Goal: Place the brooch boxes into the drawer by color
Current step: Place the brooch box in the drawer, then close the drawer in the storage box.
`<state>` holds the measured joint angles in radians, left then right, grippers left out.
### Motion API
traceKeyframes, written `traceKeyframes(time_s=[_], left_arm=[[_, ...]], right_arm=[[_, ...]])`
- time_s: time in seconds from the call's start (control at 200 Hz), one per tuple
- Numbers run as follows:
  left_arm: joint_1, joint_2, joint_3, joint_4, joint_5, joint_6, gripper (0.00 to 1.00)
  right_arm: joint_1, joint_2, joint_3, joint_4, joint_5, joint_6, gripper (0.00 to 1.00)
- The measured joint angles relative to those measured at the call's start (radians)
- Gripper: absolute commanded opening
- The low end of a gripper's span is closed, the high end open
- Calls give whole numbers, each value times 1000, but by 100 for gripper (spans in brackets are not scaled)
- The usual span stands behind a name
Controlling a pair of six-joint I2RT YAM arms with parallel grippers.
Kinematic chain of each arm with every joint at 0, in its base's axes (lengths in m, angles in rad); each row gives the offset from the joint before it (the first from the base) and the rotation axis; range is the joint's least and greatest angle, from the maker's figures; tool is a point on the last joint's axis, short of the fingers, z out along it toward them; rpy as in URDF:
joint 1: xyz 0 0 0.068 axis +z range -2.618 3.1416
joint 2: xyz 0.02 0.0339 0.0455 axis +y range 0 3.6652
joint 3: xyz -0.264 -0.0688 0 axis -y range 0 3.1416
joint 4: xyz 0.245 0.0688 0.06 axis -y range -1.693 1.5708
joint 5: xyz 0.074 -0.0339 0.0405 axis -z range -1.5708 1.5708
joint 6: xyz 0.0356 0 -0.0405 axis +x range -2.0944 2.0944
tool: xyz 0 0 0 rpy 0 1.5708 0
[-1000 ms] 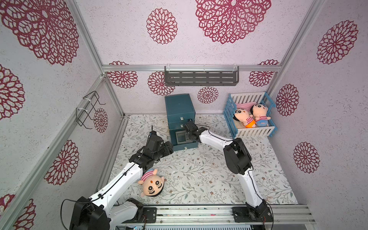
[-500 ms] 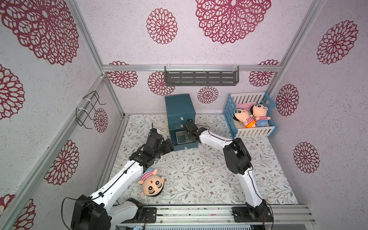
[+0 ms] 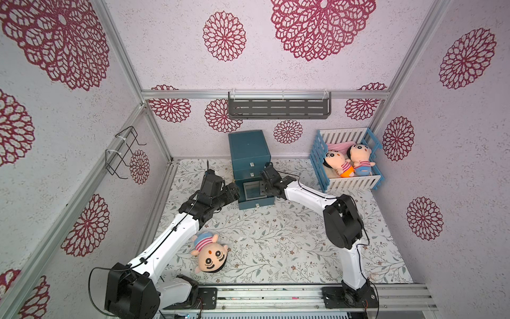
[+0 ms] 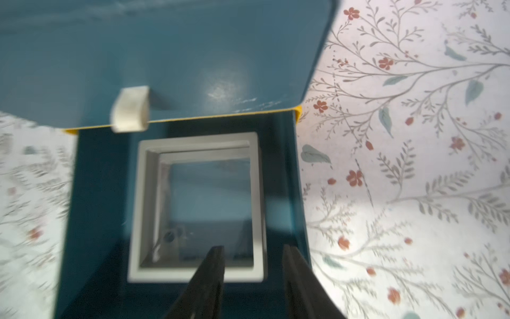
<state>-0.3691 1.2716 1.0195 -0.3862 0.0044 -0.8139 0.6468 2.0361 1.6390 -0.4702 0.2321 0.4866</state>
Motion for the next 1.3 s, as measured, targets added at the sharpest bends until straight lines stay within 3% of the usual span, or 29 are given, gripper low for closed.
traceKeyframes(time_s=[0.27,0.45,0.726,1.136,1.301], left_arm=[[88,112,166,-20,66,11,83],[138,225,296,-29,114,18,83],[182,425,487,-40,195,19,83],[237,679,744,-47,292,21,77],[240,756,781,-47,324,19,74]], right_arm=[[-3,-260,-313,164,-137,137,43],[-21,-348,-552,333,-273,288,43],[-45,-353,-710,533,-419,478,55],[-67,-275,-852,930,-544,777,53],[-67,-214,-876,1039,-549,854,50]])
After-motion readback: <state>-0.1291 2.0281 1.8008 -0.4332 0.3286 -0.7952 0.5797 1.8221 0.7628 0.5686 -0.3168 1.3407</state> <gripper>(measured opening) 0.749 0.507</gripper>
